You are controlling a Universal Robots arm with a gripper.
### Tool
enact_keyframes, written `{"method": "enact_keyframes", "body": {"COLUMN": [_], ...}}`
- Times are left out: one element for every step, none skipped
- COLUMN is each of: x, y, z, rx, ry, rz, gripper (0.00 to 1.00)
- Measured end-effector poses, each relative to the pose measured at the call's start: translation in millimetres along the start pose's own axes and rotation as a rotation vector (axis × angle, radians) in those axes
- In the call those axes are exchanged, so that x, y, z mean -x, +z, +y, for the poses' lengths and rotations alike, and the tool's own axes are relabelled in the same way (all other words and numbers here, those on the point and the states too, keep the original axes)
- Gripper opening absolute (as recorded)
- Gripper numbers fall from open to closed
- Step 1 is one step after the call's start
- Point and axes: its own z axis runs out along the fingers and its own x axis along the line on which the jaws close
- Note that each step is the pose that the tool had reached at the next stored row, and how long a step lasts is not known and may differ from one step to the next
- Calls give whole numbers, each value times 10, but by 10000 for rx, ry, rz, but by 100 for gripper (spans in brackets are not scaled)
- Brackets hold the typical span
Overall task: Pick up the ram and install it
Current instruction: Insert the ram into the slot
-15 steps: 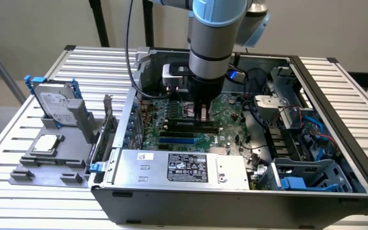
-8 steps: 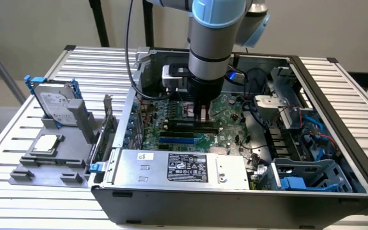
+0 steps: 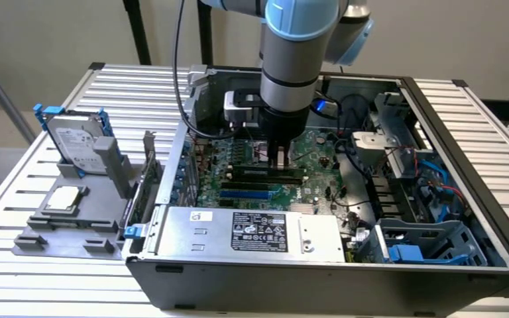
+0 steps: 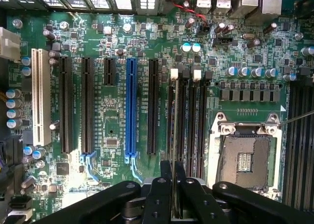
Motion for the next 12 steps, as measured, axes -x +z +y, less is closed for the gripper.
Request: {"method": "enact_keyframes", "body": {"x": [3, 7, 10, 14, 16, 18, 19, 19, 18, 18, 18, 18], "y": [4, 7, 10, 14, 17, 21, 24, 27, 29, 32, 37, 41], "z": [0, 0, 0, 0, 0, 0, 0, 0, 1, 1, 1, 1], "rx": [0, 0, 0, 0, 0, 1, 1, 2, 1, 1, 0, 1], "ry": [0, 0, 0, 1, 1, 0, 0, 0, 0, 1, 0, 0], "rz": [0, -1, 1, 1, 2, 5, 7, 12, 15, 18, 20, 25], "gripper": [14, 14, 14, 14, 14, 14, 14, 14, 14, 14, 14, 14]}}
